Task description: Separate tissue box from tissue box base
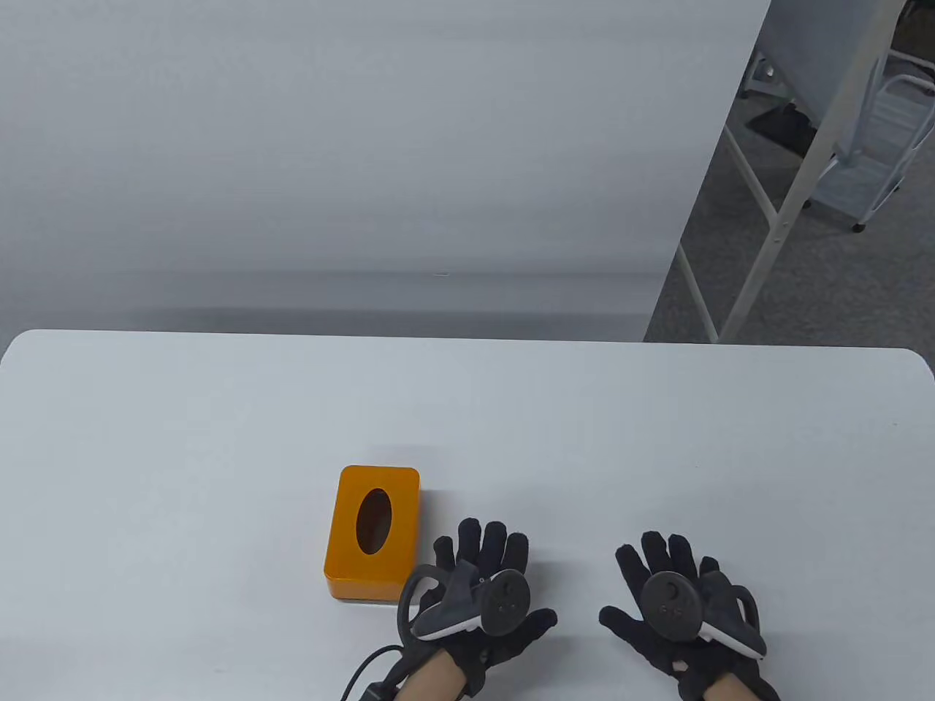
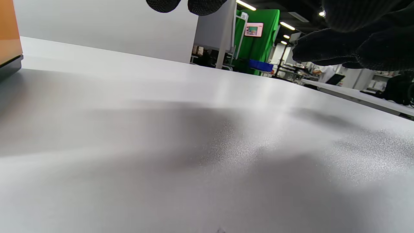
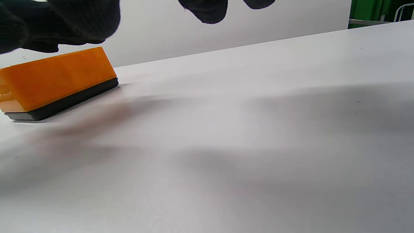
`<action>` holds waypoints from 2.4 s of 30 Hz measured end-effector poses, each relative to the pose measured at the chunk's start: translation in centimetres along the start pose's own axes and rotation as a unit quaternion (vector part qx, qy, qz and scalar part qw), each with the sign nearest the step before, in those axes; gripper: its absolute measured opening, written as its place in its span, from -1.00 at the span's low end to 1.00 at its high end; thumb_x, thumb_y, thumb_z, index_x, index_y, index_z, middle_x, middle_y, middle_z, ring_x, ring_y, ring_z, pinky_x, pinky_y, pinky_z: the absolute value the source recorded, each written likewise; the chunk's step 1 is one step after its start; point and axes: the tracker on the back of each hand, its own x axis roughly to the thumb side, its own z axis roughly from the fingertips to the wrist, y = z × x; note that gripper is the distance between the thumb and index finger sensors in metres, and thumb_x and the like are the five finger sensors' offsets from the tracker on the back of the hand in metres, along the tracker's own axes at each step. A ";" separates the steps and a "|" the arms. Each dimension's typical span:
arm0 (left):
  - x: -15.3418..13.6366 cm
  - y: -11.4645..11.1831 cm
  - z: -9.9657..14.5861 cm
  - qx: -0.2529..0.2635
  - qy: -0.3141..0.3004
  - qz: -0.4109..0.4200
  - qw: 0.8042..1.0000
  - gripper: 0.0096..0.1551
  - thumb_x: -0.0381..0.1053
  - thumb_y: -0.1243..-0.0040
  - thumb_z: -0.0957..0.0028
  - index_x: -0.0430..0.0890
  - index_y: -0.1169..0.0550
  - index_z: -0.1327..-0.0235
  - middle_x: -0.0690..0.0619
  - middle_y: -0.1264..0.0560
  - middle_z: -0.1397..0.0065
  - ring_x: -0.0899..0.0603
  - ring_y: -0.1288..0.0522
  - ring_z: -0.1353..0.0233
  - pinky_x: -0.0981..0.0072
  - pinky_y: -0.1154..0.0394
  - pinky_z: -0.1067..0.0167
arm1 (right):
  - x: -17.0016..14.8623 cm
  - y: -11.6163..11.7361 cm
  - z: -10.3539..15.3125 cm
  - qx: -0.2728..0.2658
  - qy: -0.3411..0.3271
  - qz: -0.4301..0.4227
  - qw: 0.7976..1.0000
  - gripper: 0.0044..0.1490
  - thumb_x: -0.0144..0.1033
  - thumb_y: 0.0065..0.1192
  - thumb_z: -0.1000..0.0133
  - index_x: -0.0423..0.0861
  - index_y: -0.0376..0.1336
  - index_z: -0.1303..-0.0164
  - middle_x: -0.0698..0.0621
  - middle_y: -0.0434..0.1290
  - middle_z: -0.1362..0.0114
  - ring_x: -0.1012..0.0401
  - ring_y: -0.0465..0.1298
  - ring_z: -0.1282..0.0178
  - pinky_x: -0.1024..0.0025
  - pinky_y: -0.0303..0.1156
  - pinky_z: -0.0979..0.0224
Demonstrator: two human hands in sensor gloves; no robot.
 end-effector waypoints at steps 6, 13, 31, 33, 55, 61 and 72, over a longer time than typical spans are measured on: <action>-0.5 0.3 0.3 0.006 0.009 0.002 1.000 0.22 0.59 0.16 -0.08 -0.30 -0.07 -0.66 -0.41 0.08 -0.65 -0.69 0.17 -0.54 -0.68 0.13 -0.25 | -0.1 0.0 0.5 0.005 0.002 0.005 1.000 0.11 0.38 -0.06 -0.18 -0.18 -0.12 -0.69 -0.48 -0.23 -0.69 -0.51 -0.19 -0.58 -0.63 -0.21 -0.32; -6.3 3.0 1.5 0.058 0.115 0.017 0.991 0.19 0.57 0.11 -0.10 -0.27 -0.09 -0.68 -0.41 0.15 -0.65 -0.68 0.21 -0.54 -0.69 0.15 -0.24 | -0.2 -0.2 0.4 0.004 0.003 -0.006 1.000 0.10 0.37 -0.06 -0.18 -0.18 -0.11 -0.69 -0.48 -0.23 -0.69 -0.52 -0.18 -0.58 -0.63 -0.21 -0.32; -14.2 1.9 3.3 -0.008 0.342 0.091 0.935 0.58 0.71 0.03 -0.06 -0.62 0.18 -0.48 -0.72 0.20 -0.49 -0.83 0.03 -0.43 -0.76 -0.13 -0.12 | -0.7 0.0 -0.1 0.011 0.006 -0.016 1.000 0.11 0.36 -0.06 -0.18 -0.19 -0.11 -0.69 -0.48 -0.23 -0.69 -0.52 -0.18 -0.58 -0.64 -0.22 -0.32; -13.9 1.7 2.9 -0.044 0.342 0.105 0.933 0.65 0.71 -0.04 -0.03 -0.62 0.25 -0.45 -0.72 0.26 -0.48 -0.83 0.08 -0.45 -0.78 -0.11 -0.13 | -0.6 0.2 -0.2 0.018 0.003 -0.011 1.000 0.11 0.37 -0.07 -0.19 -0.19 -0.12 -0.69 -0.49 -0.23 -0.69 -0.52 -0.17 -0.58 -0.64 -0.22 -0.32; -2.3 1.5 0.6 0.005 0.028 0.512 0.858 0.55 0.69 0.07 -0.14 -0.62 0.21 -0.47 -0.72 0.11 -0.45 -0.74 -0.14 -0.41 -0.57 -0.33 -0.12 | -0.3 2.2 -1.2 0.079 -0.113 -0.421 0.896 0.39 0.59 -0.35 -0.18 -0.41 -0.44 -0.60 -0.65 -0.29 -0.59 -0.62 -0.08 -0.48 -0.69 -0.06 -0.15; -0.7 -0.4 0.2 -0.019 -0.010 0.600 0.800 0.54 0.70 0.11 -0.16 -0.61 0.25 -0.46 -0.73 0.10 -0.43 -0.74 -0.12 -0.41 -0.59 -0.31 -0.13 | -0.5 2.8 -1.6 0.062 -0.157 -0.594 0.787 0.57 0.67 -0.25 -0.13 -0.52 -0.56 -0.47 -0.73 -0.39 -0.49 -0.64 -0.03 -0.44 -0.63 0.18 -0.14; 0.1 -0.9 0.3 -0.031 -0.019 0.604 0.796 0.57 0.70 0.08 -0.12 -0.62 0.24 -0.46 -0.73 0.10 -0.44 -0.74 -0.18 -0.39 -0.53 -0.38 -0.12 | -0.4 3.1 -1.5 0.017 -0.146 -0.617 0.773 0.64 0.63 -0.06 -0.14 -0.59 -0.55 -0.43 -0.81 -0.30 -0.43 -0.57 0.27 -0.33 -0.31 0.51 -0.15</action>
